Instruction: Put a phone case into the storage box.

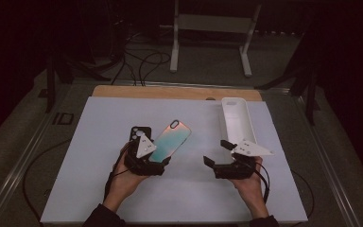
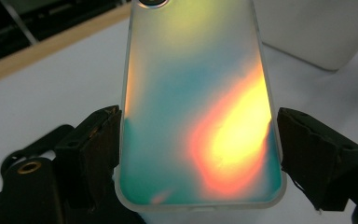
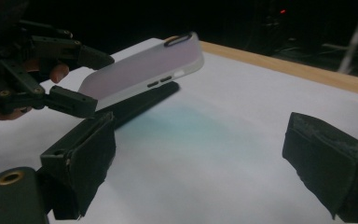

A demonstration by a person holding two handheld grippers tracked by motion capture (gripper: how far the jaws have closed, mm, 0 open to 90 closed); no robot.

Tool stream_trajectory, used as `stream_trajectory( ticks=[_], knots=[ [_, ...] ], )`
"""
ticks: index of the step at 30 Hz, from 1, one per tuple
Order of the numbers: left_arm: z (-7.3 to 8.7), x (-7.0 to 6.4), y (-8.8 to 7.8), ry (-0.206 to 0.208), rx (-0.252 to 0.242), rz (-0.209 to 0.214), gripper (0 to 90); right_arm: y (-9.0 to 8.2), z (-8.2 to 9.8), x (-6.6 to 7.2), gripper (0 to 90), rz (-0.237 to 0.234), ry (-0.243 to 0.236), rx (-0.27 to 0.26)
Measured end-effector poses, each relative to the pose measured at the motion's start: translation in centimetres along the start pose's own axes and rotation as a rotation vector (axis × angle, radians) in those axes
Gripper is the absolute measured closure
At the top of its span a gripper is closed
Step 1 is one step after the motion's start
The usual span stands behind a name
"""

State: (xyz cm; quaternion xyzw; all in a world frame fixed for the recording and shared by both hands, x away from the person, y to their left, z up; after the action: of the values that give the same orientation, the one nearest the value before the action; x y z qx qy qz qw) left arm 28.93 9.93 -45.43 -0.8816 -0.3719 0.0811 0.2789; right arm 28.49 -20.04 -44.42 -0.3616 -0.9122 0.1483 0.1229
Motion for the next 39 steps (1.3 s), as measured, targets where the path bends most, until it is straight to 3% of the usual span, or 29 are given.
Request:
stream_trajectory(
  ticks=[5,6,11,16,23,24,26,27,30,32,34,35,36,37,39],
  knots=[
    [0.1,-0.3,-0.3,0.025,-0.012,-0.012,17.0,1.3,-0.4,0.4,9.5,-0.032,0.011,0.015],
    [0.2,-0.5,-0.5,0.039,-0.014,-0.013,17.0,2.7,-0.7,0.9,9.5,-0.067,0.036,0.026],
    [0.3,-0.9,-0.7,0.045,-0.036,-0.005,16.9,4.4,-1.4,1.5,9.5,-0.105,0.056,0.032],
    [0.3,-1.2,-0.9,0.052,-0.061,0.005,16.9,5.4,-1.9,1.8,9.6,-0.136,0.088,0.034],
    [0.2,-1.7,-1.0,0.048,-0.093,0.031,16.9,6.1,-2.4,2.2,18.2,-0.16,0.121,0.059],
    [0.1,-1.8,-1.0,0.046,-0.104,0.035,16.9,6.2,-2.4,2.2,24.7,-0.177,0.149,0.057],
    [0.0,-2.0,-1.1,0.044,-0.114,0.031,16.9,6.3,-2.5,2.2,33.4,-0.186,0.168,0.062],
    [0.0,-2.0,-1.1,0.044,-0.114,0.031,16.9,6.3,-2.5,2.2,33.4,-0.186,0.168,0.062],
    [-0.1,-2.3,-1.1,0.055,-0.118,0.04,16.9,6.5,-2.6,2.4,47.7,-0.214,0.202,0.067],
    [0.0,-2.4,-1.0,0.055,-0.116,0.037,16.9,6.5,-2.7,2.5,49.3,-0.216,0.207,0.071],
    [0.1,-2.4,-0.7,0.059,-0.1,0.043,17.0,6.7,-2.8,2.7,59.3,-0.234,0.214,0.075],
    [0.1,-2.4,-0.7,0.059,-0.1,0.043,17.0,6.7,-2.8,2.7,59.3,-0.234,0.214,0.075],
    [0.2,-2.5,-0.6,0.059,-0.094,0.042,17.0,6.7,-2.9,2.9,66.8,-0.256,0.22,0.082],
    [0.3,-2.5,-0.6,0.06,-0.091,0.042,17.0,6.7,-2.9,2.9,66.8,-0.256,0.22,0.082],
    [0.4,-2.7,-0.4,0.061,-0.081,0.046,17.0,6.8,-3.1,3.2,75.1,-0.27,0.213,0.092]
  ],
)
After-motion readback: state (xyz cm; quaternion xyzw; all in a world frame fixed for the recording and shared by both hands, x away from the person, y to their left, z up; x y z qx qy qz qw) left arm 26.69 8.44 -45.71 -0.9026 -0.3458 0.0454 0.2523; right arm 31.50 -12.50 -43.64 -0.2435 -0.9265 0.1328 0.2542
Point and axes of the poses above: each handheld gripper's, and its own axes: y roughly forward along the jaws, z roughly out of its underside, x roughly to its left, the point moved 1 cm from there along y, roughly forward along the jaws, and after that the axes turned 1 degree about z, right-handed, at the moved point
